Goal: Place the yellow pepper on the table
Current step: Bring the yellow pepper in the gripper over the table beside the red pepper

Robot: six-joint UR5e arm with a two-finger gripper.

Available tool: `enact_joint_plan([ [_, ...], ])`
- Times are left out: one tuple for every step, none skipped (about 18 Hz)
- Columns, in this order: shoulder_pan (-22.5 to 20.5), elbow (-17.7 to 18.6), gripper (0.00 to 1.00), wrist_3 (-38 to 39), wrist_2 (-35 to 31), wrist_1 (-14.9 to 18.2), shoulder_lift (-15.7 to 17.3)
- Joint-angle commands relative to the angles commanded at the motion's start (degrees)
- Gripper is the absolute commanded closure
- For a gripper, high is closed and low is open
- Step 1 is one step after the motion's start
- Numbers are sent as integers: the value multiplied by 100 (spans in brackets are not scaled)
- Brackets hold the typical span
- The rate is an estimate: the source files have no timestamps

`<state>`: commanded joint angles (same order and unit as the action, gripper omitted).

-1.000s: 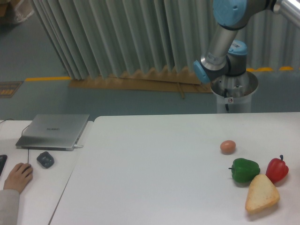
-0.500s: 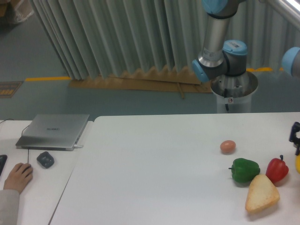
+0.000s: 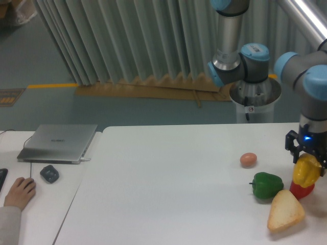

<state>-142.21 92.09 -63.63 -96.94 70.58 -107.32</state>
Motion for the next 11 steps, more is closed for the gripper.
enact_joint_plan([
  [9, 80, 41, -165, 0, 0, 44],
  [9, 107, 41, -332, 0, 9, 79],
  [9, 211, 41, -473, 0, 9, 158],
  [18, 230, 41, -483, -9, 17, 185],
  [26, 247, 41, -484, -9, 17, 211],
  [131, 274, 41, -501, -18, 26, 229],
  [228, 300, 41, -640, -122, 70, 229],
  [246, 300, 41, -720, -271, 96, 229],
  [281, 309, 41, -721, -377, 157, 238],
  [351, 309, 41, -721, -404, 219, 229],
  [378, 300, 41, -730, -413, 254, 229],
])
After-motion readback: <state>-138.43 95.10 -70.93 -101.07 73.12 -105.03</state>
